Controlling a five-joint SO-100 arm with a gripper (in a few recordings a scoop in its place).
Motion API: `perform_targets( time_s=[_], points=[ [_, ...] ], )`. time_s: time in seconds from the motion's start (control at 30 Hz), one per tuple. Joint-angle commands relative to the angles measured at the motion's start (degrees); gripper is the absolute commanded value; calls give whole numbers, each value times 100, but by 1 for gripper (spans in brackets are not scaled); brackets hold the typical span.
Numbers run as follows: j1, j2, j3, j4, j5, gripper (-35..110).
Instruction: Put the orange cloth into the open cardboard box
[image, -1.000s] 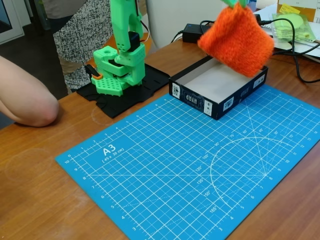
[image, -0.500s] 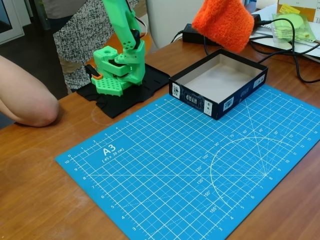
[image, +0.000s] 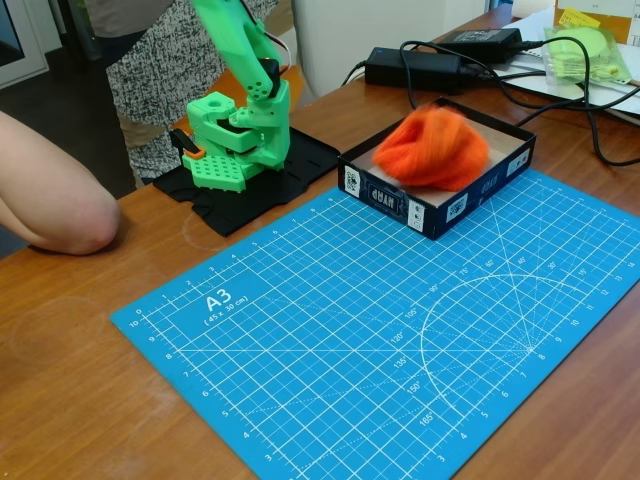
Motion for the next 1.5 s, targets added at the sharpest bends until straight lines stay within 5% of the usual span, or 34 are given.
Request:
perform_targets(
  time_s=[0.0, 0.17, 0.37, 0.53, 0.6, 0.83, 1.07, 1.47],
  points=[
    [53, 264, 53, -18, -26, 39],
    [958, 325, 299, -105, -44, 41],
    [3867, 413, 1178, -642, -114, 39],
    [5062, 1925, 4131, -1591, -721, 13],
    [5177, 3208, 5774, -1969, -914, 0],
    [5054, 6346, 8297, -2065, -958, 1],
    [3647, 6873, 10107, -2487, -677, -1],
    [4131, 6882, 10178, -2435, -431, 0]
  ],
)
